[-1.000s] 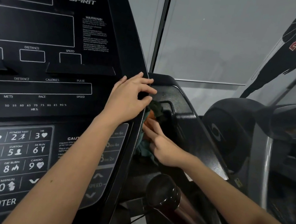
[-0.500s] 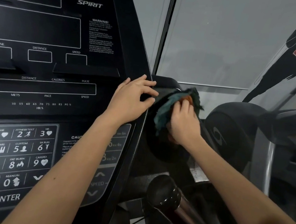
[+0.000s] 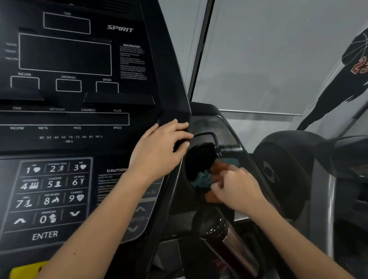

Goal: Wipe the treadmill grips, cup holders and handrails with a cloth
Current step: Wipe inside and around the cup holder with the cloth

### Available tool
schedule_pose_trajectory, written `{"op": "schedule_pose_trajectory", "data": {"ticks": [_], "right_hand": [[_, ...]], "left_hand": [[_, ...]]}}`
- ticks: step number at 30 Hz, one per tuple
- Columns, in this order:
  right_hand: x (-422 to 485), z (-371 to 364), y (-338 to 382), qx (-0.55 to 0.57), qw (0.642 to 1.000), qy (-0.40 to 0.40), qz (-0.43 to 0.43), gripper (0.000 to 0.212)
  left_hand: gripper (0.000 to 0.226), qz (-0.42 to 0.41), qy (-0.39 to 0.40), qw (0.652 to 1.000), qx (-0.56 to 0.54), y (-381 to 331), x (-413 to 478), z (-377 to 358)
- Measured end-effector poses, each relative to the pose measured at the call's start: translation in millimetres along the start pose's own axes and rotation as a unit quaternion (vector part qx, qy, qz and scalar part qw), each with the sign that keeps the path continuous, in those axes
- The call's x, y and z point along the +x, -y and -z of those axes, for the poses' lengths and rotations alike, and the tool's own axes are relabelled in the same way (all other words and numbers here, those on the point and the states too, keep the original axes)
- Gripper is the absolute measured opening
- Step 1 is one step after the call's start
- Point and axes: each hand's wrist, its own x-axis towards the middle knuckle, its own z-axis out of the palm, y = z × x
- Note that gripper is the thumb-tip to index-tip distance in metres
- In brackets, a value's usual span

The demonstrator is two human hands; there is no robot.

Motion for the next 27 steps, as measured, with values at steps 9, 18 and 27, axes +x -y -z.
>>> {"op": "schedule_pose_trajectory", "data": {"ticks": [9,18,27], "right_hand": [[-4.8,-3.1,34.1,0.343,0.934,0.059,-0.077,0.02],[-28.0,8.6,36.8,0.696,0.703,-0.029,-0.141,0.048],[-27.4,8.6,29.3,0.701,0.704,-0.065,-0.093,0.065]], "left_hand": [[0.037,-0.027,0.005,0.999,0.021,-4.8,-57.1,6.8],[0.043,-0.016,0.02,1.0,0.013,-11.5,-62.1,10.7],[0.056,-0.002,0.05,0.998,0.048,-24.6,-47.1,3.6]]}}
